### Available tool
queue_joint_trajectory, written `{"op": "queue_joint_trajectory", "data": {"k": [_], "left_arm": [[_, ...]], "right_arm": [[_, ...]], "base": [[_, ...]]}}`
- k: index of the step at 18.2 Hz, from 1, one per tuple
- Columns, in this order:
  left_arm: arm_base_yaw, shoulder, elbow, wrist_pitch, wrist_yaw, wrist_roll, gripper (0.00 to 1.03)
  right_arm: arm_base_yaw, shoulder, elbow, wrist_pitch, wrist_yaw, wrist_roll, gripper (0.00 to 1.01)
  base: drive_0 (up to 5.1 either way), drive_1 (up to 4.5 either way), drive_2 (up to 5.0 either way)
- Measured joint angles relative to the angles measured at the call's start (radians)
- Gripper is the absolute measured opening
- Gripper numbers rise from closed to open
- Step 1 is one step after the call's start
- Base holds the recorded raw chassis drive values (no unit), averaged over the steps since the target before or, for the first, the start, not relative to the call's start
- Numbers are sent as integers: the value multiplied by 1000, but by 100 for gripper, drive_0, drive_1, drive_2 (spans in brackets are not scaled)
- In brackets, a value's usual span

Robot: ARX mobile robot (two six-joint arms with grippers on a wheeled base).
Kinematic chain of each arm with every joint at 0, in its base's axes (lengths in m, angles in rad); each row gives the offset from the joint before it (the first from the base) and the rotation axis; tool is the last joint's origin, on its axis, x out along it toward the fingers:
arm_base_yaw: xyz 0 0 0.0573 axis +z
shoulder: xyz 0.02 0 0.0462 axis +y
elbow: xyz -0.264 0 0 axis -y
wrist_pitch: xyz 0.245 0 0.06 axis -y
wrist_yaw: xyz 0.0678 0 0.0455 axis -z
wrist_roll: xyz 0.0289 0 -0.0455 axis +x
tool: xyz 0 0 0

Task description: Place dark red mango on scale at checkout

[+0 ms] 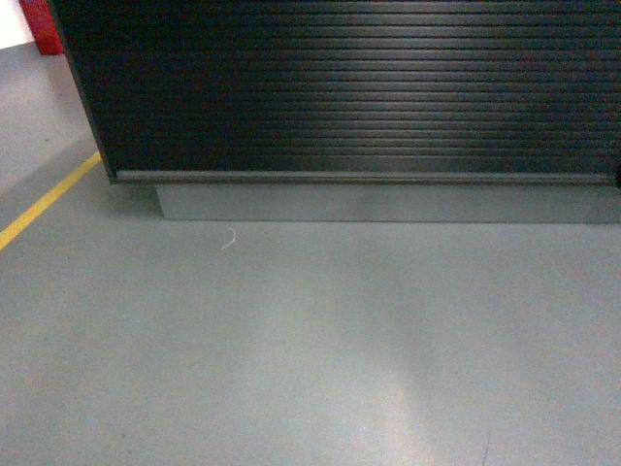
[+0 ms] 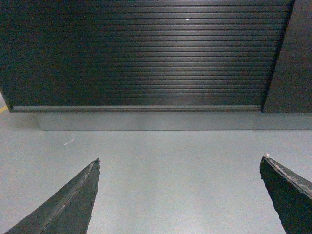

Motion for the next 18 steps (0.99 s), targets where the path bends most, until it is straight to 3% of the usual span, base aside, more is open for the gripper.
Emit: {"op": "queue_joint_trajectory", "data": {"k": [18], "left_arm": [[0,0,0,0,0,0,98]], "right_arm": [[0,0,0,-3,0,0,98]], "base": [[9,430,-412]]}}
